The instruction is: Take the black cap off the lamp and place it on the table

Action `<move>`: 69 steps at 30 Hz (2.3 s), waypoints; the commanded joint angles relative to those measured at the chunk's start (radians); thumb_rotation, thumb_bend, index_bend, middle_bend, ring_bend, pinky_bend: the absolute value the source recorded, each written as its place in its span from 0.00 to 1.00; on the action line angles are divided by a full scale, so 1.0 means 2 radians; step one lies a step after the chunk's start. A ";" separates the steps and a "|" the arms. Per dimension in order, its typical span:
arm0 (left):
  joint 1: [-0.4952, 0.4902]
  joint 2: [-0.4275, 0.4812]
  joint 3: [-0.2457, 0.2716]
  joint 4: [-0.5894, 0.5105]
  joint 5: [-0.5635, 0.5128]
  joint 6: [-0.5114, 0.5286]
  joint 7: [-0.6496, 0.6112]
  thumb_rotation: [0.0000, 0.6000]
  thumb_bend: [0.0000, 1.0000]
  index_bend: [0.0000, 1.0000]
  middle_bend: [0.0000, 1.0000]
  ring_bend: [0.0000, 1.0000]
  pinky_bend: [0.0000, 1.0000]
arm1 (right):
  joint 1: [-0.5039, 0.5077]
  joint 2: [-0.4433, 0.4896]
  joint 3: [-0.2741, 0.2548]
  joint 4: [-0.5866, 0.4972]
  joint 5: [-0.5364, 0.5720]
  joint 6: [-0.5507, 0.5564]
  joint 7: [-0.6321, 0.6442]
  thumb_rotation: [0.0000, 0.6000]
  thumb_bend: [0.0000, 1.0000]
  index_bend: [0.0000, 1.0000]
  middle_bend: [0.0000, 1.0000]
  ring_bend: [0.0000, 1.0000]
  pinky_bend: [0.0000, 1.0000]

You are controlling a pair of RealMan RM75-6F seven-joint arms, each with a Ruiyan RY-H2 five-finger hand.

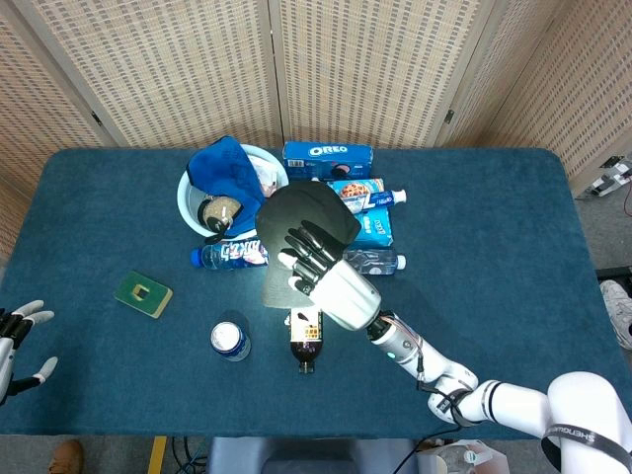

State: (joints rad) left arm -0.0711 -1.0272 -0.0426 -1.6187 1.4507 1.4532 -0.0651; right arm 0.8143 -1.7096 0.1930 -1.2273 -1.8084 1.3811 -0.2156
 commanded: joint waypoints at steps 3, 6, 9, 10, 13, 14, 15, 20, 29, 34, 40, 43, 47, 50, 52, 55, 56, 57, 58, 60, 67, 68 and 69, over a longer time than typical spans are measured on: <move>0.000 0.000 0.000 0.000 0.000 0.000 0.000 1.00 0.23 0.26 0.17 0.17 0.07 | 0.003 0.001 0.001 0.001 -0.001 0.006 0.005 1.00 0.50 0.70 0.32 0.08 0.00; -0.001 -0.001 0.000 0.001 0.000 -0.002 -0.001 1.00 0.23 0.26 0.17 0.17 0.07 | 0.005 0.001 0.001 0.004 -0.002 0.011 0.006 1.00 0.51 0.72 0.33 0.08 0.00; -0.002 -0.002 0.000 0.002 0.000 -0.003 -0.001 1.00 0.23 0.26 0.17 0.17 0.07 | 0.007 0.000 0.006 0.008 -0.002 0.020 0.009 1.00 0.51 0.72 0.33 0.09 0.00; -0.003 -0.002 -0.001 0.002 0.000 -0.004 0.000 1.00 0.23 0.26 0.17 0.17 0.07 | 0.009 0.000 0.011 0.009 0.000 0.024 0.013 1.00 0.51 0.72 0.33 0.09 0.00; -0.004 -0.002 -0.001 0.002 0.000 -0.006 0.000 1.00 0.23 0.26 0.17 0.17 0.07 | 0.014 -0.001 0.022 0.012 0.004 0.031 0.014 1.00 0.51 0.72 0.34 0.09 0.00; -0.005 -0.002 -0.001 0.002 0.000 -0.006 0.000 1.00 0.23 0.26 0.17 0.17 0.07 | 0.016 -0.001 0.025 0.013 0.006 0.031 0.014 1.00 0.51 0.72 0.34 0.09 0.00; -0.005 -0.003 -0.001 0.002 0.000 -0.006 0.000 1.00 0.23 0.26 0.17 0.17 0.07 | 0.018 -0.001 0.027 0.014 0.008 0.032 0.014 1.00 0.51 0.72 0.34 0.09 0.00; -0.006 -0.004 -0.001 0.003 0.000 -0.008 0.000 1.00 0.23 0.26 0.17 0.17 0.07 | 0.029 0.002 0.047 0.012 0.020 0.032 0.010 1.00 0.51 0.73 0.34 0.09 0.00; -0.008 -0.003 0.000 0.000 0.002 -0.009 0.004 1.00 0.23 0.26 0.17 0.17 0.07 | 0.058 0.004 0.090 0.018 0.053 0.021 0.001 1.00 0.51 0.73 0.34 0.09 0.00; -0.007 -0.004 0.001 -0.002 0.000 -0.010 0.006 1.00 0.23 0.26 0.17 0.17 0.07 | 0.079 0.003 0.108 0.029 0.067 0.013 -0.004 1.00 0.51 0.73 0.35 0.09 0.00; -0.006 -0.004 0.002 -0.002 -0.002 -0.010 0.008 1.00 0.23 0.26 0.17 0.17 0.07 | 0.101 0.007 0.129 0.041 0.089 0.002 -0.022 1.00 0.51 0.73 0.35 0.09 0.00; -0.005 -0.002 0.001 -0.002 -0.002 -0.008 0.007 1.00 0.23 0.26 0.17 0.17 0.07 | 0.104 0.015 0.138 0.046 0.097 0.009 -0.025 1.00 0.51 0.73 0.35 0.09 0.00; -0.006 -0.002 0.001 -0.002 -0.003 -0.010 0.007 1.00 0.23 0.26 0.17 0.17 0.07 | 0.098 0.030 0.146 0.044 0.112 0.017 -0.027 1.00 0.51 0.73 0.35 0.09 0.00; -0.008 -0.003 0.002 -0.001 -0.002 -0.013 0.007 1.00 0.23 0.26 0.17 0.17 0.07 | 0.088 0.045 0.150 0.036 0.122 0.026 -0.027 1.00 0.51 0.73 0.35 0.10 0.00; -0.009 -0.005 0.001 -0.001 -0.002 -0.015 0.007 1.00 0.23 0.26 0.17 0.17 0.07 | 0.078 0.059 0.151 0.031 0.126 0.035 -0.027 1.00 0.51 0.73 0.35 0.10 0.00; -0.011 -0.006 0.001 0.000 0.000 -0.015 0.007 1.00 0.23 0.26 0.17 0.17 0.07 | 0.062 0.078 0.147 0.022 0.132 0.043 -0.023 1.00 0.51 0.73 0.35 0.10 0.00; -0.011 -0.007 0.001 0.001 0.000 -0.016 0.007 1.00 0.23 0.26 0.17 0.17 0.07 | 0.057 0.083 0.145 0.020 0.135 0.045 -0.020 1.00 0.51 0.73 0.35 0.10 0.00; -0.012 -0.007 0.001 0.002 0.000 -0.016 0.006 1.00 0.23 0.26 0.17 0.17 0.07 | 0.048 0.090 0.141 0.018 0.136 0.049 -0.016 1.00 0.51 0.73 0.35 0.10 0.00; -0.012 -0.008 0.001 0.002 0.000 -0.017 0.006 1.00 0.23 0.26 0.17 0.17 0.07 | 0.043 0.093 0.139 0.017 0.138 0.051 -0.014 1.00 0.51 0.73 0.35 0.10 0.00; -0.014 -0.009 0.001 0.002 0.001 -0.019 0.006 1.00 0.23 0.26 0.17 0.17 0.07 | 0.030 0.099 0.132 0.018 0.142 0.058 -0.006 1.00 0.51 0.73 0.35 0.10 0.00; -0.016 -0.011 0.001 0.002 0.005 -0.019 0.008 1.00 0.23 0.26 0.17 0.17 0.07 | 0.000 0.101 0.105 0.047 0.152 0.064 0.022 1.00 0.51 0.73 0.35 0.10 0.00; -0.016 -0.011 0.001 0.001 0.005 -0.018 0.008 1.00 0.23 0.26 0.17 0.17 0.07 | -0.003 0.099 0.101 0.052 0.153 0.063 0.025 1.00 0.51 0.73 0.35 0.10 0.00; -0.016 -0.011 0.002 0.001 0.005 -0.018 0.009 1.00 0.23 0.26 0.17 0.17 0.07 | -0.006 0.096 0.096 0.062 0.153 0.062 0.031 1.00 0.51 0.73 0.35 0.10 0.00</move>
State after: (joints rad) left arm -0.1031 -1.0501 -0.0394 -1.6167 1.4609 1.4166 -0.0480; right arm 0.8153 -1.5101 0.4022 -1.1275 -1.5063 1.5064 -0.1708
